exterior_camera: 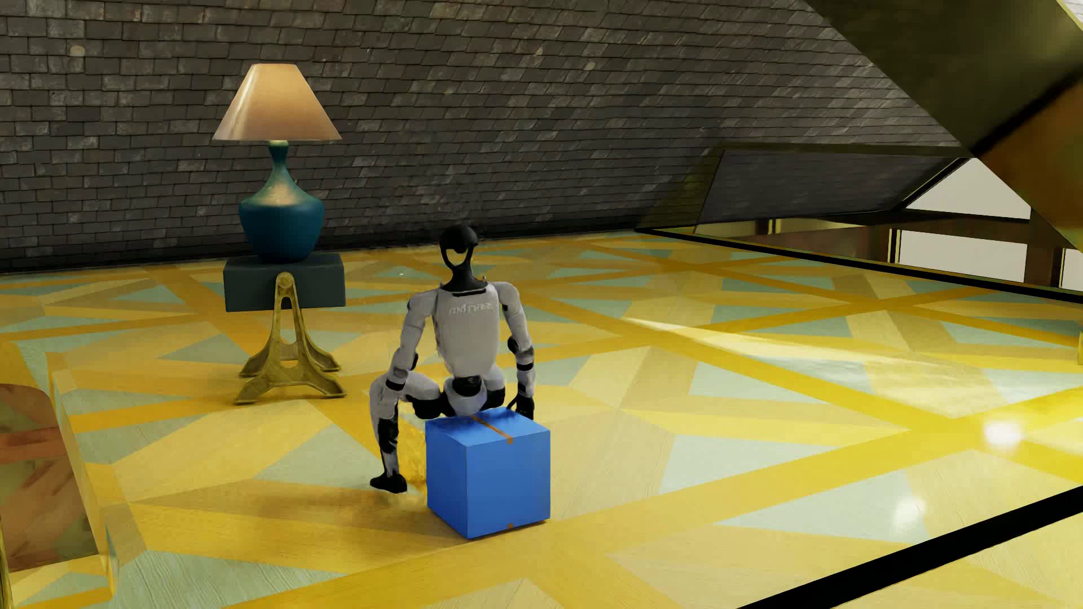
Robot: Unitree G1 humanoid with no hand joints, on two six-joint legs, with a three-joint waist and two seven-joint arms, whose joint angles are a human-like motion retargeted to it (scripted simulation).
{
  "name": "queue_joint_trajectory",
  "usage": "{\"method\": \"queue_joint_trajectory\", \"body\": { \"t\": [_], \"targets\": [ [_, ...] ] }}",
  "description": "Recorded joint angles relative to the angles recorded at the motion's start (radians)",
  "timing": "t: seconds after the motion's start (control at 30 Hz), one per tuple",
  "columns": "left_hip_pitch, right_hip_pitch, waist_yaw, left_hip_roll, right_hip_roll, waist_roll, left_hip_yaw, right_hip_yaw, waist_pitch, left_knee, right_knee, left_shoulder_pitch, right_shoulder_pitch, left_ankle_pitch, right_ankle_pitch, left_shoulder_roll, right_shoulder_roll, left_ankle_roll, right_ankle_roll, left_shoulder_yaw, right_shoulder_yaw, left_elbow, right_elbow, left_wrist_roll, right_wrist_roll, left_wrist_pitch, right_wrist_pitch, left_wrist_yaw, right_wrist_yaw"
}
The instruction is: Stand up from the blue box
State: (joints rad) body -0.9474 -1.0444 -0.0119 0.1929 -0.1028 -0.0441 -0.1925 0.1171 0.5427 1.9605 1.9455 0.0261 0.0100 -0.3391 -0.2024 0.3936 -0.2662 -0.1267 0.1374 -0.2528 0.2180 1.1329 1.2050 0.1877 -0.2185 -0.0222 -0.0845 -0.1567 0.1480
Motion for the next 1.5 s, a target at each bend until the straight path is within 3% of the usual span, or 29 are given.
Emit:
{"method": "queue_joint_trajectory", "body": {
  "t": [0.07,0.17,0.23,0.43,0.63,0.73,0.8,0.87,0.9,0.93,1.0,1.03,1.07,1.13,1.17,1.2,1.23,1.3,1.33,1.4,1.5],
  "targets": [
    [0.001,0.006,-0.001,0.001,0.005,-0.001,-0.002,-0.001,-0.002,0.001,-0.002,0.032,0.028,0.001,0.003,-0.006,0.01,0.001,-0.001,0.018,-0.004,-0.059,-0.04,-0.022,-0.008,-0.006,-0.006,-0.007,0.026],
    [0.006,0.018,-0.001,0.002,0.013,-0.001,-0.005,0.0,-0.003,0.002,-0.006,0.031,0.023,0.003,0.006,0.008,0.017,0.003,-0.001,-0.004,0.016,-0.135,-0.088,-0.001,-0.016,-0.031,-0.018,-0.036,0.045],
    [0.008,0.023,0.001,-0.002,0.016,-0.005,-0.005,-0.001,-0.003,0.001,-0.008,-0.002,-0.004,0.005,0.008,0.013,0.02,0.006,-0.005,-0.033,0.035,-0.139,-0.09,0.028,-0.011,-0.042,-0.022,-0.018,0.021],
    [0.017,0.036,0.006,-0.003,0.02,-0.01,-0.008,-0.003,0.017,0.003,-0.009,-0.077,-0.062,-0.001,0.007,0.015,0.007,0.006,-0.009,-0.062,0.075,-0.097,-0.11,0.014,0.007,-0.026,-0.02,0.04,-0.009],
    [-0.027,0.0,0.01,-0.013,0.009,-0.01,-0.015,-0.002,0.073,0.008,-0.009,-0.1,-0.105,-0.038,-0.001,0.023,0.009,0.014,0.004,-0.059,0.074,-0.102,-0.128,0.009,0.025,-0.024,-0.016,0.044,-0.02],
    [-0.089,-0.06,0.012,-0.023,-0.003,-0.009,-0.027,0.004,0.1,0.016,0.0,-0.059,-0.106,-0.049,-0.013,0.056,-0.015,0.011,0.015,-0.005,0.054,-0.239,-0.215,-0.024,0.039,-0.027,-0.016,0.007,-0.008],
    [-0.152,-0.122,0.013,-0.031,-0.013,-0.007,-0.039,0.014,0.108,0.026,0.012,0.011,-0.078,-0.053,-0.024,0.106,-0.052,0.004,0.028,0.059,0.008,-0.447,-0.348,-0.054,0.09,-0.034,-0.02,0.02,-0.043],
    [-0.22,-0.188,0.016,-0.046,-0.029,0.0,-0.051,0.026,0.114,0.039,0.029,0.093,-0.022,-0.052,-0.035,0.165,-0.099,0.003,0.046,0.116,-0.061,-0.721,-0.564,-0.069,0.175,-0.05,-0.03,0.094,-0.146],
    [-0.258,-0.222,0.017,-0.054,-0.04,0.004,-0.057,0.032,0.118,0.045,0.037,0.118,0.003,-0.043,-0.04,0.197,-0.122,0.002,0.057,0.127,-0.098,-0.856,-0.695,-0.078,0.216,-0.057,-0.049,0.176,-0.228],
    [-0.294,-0.256,0.018,-0.057,-0.049,0.01,-0.064,0.038,0.124,0.051,0.045,0.13,0.02,-0.034,-0.044,0.229,-0.147,-0.004,0.068,0.134,-0.127,-0.983,-0.838,-0.046,0.237,-0.066,-0.077,0.284,-0.322],
    [-0.361,-0.32,0.017,-0.06,-0.059,0.023,-0.074,0.049,0.151,0.064,0.057,0.106,0.003,-0.035,-0.054,0.314,-0.224,-0.01,0.089,0.117,-0.157,-1.179,-1.116,-0.017,0.251,-0.099,-0.146,0.508,-0.495],
    [-0.396,-0.352,0.017,-0.065,-0.063,0.031,-0.077,0.054,0.168,0.068,0.06,0.055,-0.03,-0.038,-0.059,0.368,-0.279,-0.012,0.099,0.081,-0.151,-1.254,-1.235,0.013,0.232,-0.131,-0.191,0.597,-0.561],
    [-0.431,-0.384,0.017,-0.069,-0.067,0.041,-0.08,0.06,0.187,0.07,0.061,-0.03,-0.076,-0.043,-0.065,0.428,-0.345,-0.016,0.11,0.022,-0.137,-1.313,-1.337,0.047,0.2,-0.161,-0.216,0.628,-0.566],
    [-0.491,-0.445,0.022,-0.069,-0.071,0.055,-0.081,0.07,0.234,0.068,0.059,-0.302,-0.208,-0.052,-0.074,0.552,-0.515,-0.027,0.124,-0.186,-0.068,-1.382,-1.482,0.086,0.166,-0.201,-0.234,0.567,-0.425],
    [-0.522,-0.474,0.024,-0.073,-0.079,0.063,-0.081,0.076,0.255,0.067,0.058,-0.485,-0.299,-0.055,-0.08,0.609,-0.61,-0.033,0.129,-0.349,0.0,-1.401,-1.53,0.082,0.181,-0.215,-0.23,0.517,-0.323],
    [-0.545,-0.497,0.025,-0.076,-0.083,0.065,-0.078,0.082,0.279,0.063,0.057,-0.703,-0.415,-0.061,-0.089,0.654,-0.698,-0.038,0.132,-0.553,0.109,-1.409,-1.555,0.069,0.201,-0.23,-0.242,0.479,-0.277],
    [-0.568,-0.521,0.026,-0.074,-0.079,0.064,-0.077,0.082,0.295,0.061,0.055,-0.928,-0.546,-0.069,-0.097,0.682,-0.767,-0.044,0.131,-0.767,0.24,-1.412,-1.561,0.057,0.231,-0.254,-0.267,0.439,-0.302],
    [-0.595,-0.551,0.024,-0.075,-0.074,0.062,-0.074,0.077,0.342,0.044,0.039,-1.306,-0.849,-0.084,-0.113,0.693,-0.846,-0.047,0.124,-1.12,0.484,-1.423,-1.548,0.017,0.283,-0.281,-0.29,0.525,-0.343],
    [-0.599,-0.554,0.025,-0.076,-0.072,0.06,-0.074,0.076,0.36,0.032,0.025,-1.417,-0.993,-0.092,-0.123,0.683,-0.854,-0.045,0.128,-1.22,0.609,-1.425,-1.539,0.005,0.297,-0.294,-0.309,0.565,-0.381],
    [-0.592,-0.551,0.025,-0.088,-0.056,0.059,-0.066,0.065,0.38,-0.016,-0.023,-1.491,-1.164,-0.095,-0.131,0.651,-0.849,-0.033,0.115,-1.291,0.776,-1.414,-1.533,0.005,0.303,-0.296,-0.321,0.617,-0.414],
    [-0.521,-0.48,0.022,-0.099,-0.019,0.061,-0.039,0.044,0.372,-0.171,-0.18,-1.378,-1.129,-0.075,-0.117,0.58,-0.749,-0.008,0.078,-1.174,0.756,-1.303,-1.434,0.049,0.254,-0.295,-0.302,0.589,-0.396]
  ]
}}
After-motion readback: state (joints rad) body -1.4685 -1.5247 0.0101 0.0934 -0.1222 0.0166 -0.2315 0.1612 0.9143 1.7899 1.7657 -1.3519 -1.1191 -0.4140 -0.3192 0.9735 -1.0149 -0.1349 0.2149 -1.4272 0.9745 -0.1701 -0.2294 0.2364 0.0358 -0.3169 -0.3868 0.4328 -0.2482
